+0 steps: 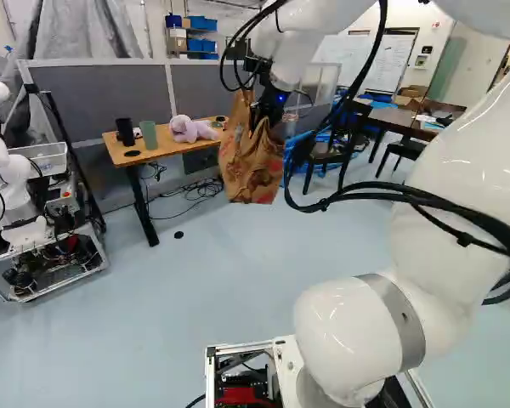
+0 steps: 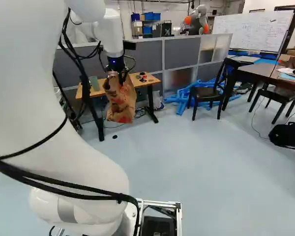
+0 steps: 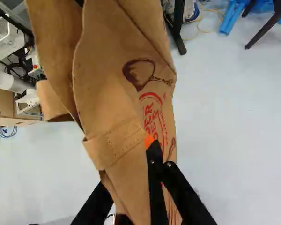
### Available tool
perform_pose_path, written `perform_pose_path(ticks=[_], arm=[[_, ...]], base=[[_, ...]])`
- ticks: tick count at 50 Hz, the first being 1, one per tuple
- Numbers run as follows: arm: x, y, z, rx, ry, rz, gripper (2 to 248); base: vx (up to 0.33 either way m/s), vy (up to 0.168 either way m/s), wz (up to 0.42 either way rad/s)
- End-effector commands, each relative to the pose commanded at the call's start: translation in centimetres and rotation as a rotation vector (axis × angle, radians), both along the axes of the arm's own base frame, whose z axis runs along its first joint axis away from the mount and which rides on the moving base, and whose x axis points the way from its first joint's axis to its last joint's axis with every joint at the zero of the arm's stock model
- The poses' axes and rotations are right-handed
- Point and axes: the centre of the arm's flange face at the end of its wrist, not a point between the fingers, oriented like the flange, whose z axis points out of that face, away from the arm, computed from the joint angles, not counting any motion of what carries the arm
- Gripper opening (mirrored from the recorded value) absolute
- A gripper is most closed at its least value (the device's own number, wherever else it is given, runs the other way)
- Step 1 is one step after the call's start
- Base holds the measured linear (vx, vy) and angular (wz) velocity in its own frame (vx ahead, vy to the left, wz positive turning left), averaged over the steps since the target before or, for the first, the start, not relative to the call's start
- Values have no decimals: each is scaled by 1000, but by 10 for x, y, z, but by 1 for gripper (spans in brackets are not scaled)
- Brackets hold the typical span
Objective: Pick up the bag on the ground and place it on the table
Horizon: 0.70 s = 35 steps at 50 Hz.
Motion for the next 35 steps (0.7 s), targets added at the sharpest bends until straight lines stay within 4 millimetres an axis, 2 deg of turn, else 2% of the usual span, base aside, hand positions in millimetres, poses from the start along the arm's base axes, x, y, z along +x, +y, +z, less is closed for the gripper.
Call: perform_pose_path(ticks=[35], arm=[[30,-10,39,-189,38,104,21]], base=[[0,0,0]])
